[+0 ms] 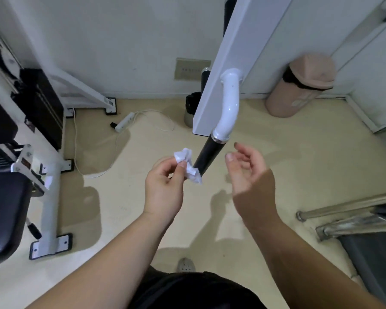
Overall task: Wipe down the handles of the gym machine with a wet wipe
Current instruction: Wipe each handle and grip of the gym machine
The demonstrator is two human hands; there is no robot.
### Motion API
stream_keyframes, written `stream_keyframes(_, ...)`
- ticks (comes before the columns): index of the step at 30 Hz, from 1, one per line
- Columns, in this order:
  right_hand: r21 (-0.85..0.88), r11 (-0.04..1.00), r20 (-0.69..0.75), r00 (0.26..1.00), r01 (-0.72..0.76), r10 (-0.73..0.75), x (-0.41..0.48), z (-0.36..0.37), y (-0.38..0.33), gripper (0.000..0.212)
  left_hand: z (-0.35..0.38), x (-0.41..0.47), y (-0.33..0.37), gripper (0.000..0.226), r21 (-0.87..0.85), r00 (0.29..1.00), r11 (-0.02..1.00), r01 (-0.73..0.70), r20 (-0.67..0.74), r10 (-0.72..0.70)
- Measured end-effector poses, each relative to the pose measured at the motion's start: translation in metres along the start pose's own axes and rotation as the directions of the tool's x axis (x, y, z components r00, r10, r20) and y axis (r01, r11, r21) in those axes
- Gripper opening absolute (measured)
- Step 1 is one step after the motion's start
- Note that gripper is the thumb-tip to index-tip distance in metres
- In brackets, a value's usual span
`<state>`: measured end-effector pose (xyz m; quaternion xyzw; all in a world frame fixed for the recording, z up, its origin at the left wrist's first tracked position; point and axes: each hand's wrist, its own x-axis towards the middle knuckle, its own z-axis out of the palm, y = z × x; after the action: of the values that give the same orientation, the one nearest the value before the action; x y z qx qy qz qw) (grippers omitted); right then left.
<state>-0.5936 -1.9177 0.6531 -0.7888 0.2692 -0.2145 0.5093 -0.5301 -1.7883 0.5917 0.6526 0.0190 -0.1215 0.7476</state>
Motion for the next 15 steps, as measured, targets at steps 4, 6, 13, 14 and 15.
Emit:
stream_keyframes(4, 0.122, 0.98, 0.227, 0.957, 0.158, -0.183, 0.027, -0.006, -0.01, 0.024, 0.025, 0.002, 0.007, 0.018, -0.019, 0.994, 0.997, -0.079, -0.07, 0.078)
stream_keyframes(6, 0.126, 0.969, 0.256, 0.936, 0.214, -0.24, 0.033, -0.003, -0.018, 0.021, 0.034, -0.002, 0.008, 0.018, -0.071, 0.991, 0.991, -0.112, -0.085, 0.106)
stream_keyframes(13, 0.204, 0.972, 0.292, 0.941, 0.112, -0.169, 0.039, 0.001, -0.027, 0.02, 0.044, -0.021, 0.004, 0.025, -0.181, 0.985, 0.971, -0.157, -0.098, 0.141)
stream_keyframes(14, 0.207, 0.972, 0.293, 0.941, 0.108, -0.167, 0.039, 0.001, -0.028, 0.02, 0.044, -0.018, 0.007, 0.026, -0.211, 0.986, 0.966, -0.152, -0.102, 0.133)
stream_keyframes(15, 0.206, 0.972, 0.291, 0.942, 0.111, -0.169, 0.038, 0.002, -0.029, 0.021, 0.044, -0.014, 0.01, 0.027, -0.247, 0.988, 0.96, -0.135, -0.112, 0.11)
